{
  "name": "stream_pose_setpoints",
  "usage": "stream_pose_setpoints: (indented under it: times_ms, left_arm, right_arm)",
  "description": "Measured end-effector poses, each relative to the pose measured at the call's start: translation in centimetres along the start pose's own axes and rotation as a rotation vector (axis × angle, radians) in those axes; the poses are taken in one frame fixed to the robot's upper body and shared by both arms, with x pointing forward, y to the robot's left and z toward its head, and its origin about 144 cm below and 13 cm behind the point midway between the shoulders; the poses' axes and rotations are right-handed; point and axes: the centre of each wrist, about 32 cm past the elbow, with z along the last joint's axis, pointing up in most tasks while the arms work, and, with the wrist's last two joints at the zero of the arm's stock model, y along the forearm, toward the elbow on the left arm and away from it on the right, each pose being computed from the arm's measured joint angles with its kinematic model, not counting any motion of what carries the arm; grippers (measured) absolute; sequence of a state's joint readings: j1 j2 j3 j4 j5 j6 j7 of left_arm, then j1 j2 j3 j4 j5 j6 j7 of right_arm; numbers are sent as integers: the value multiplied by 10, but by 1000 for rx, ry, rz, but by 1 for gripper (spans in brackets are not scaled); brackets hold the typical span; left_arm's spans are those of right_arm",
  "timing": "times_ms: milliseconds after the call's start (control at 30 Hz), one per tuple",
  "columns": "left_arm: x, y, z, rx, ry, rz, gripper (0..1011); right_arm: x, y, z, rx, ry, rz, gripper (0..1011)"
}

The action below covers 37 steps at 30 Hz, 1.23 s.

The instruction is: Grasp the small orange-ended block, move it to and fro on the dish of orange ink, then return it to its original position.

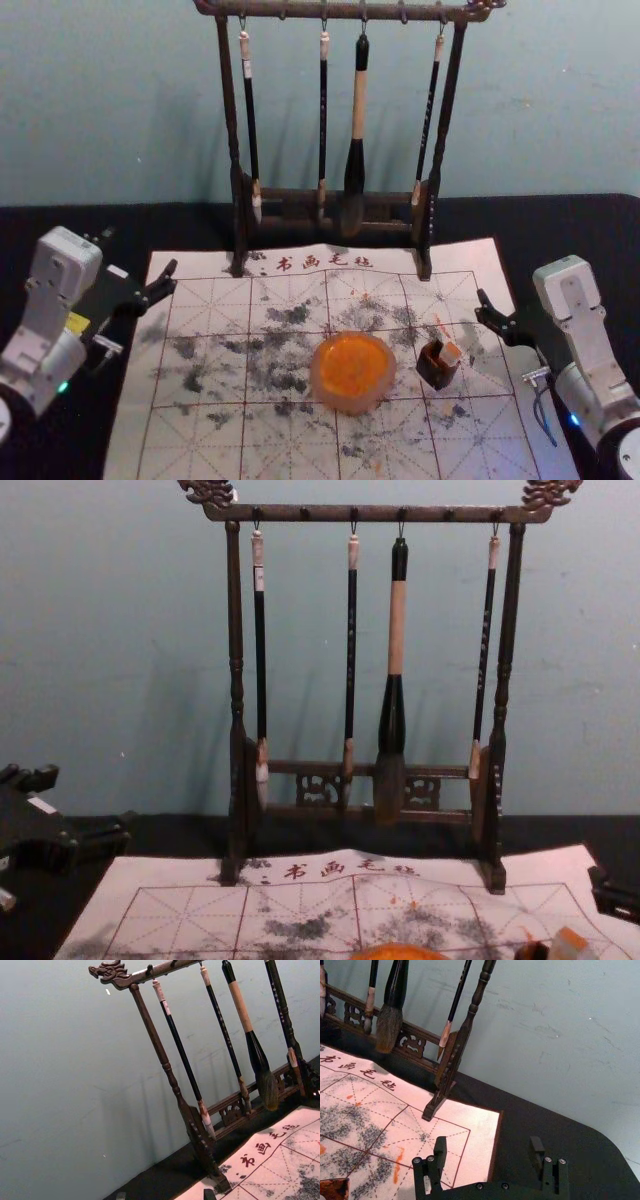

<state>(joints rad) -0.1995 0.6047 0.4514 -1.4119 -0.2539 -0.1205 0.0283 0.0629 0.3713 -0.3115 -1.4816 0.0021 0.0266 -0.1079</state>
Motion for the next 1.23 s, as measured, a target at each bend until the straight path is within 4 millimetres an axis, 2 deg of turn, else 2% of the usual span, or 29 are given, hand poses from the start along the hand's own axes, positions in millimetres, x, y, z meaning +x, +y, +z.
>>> stream_pose_setpoints:
  times_ms: [1233]
  left_arm:
    - [0, 0, 0, 0, 0, 0, 1001]
  right_arm:
    - [0, 0, 0, 0, 0, 0, 1002]
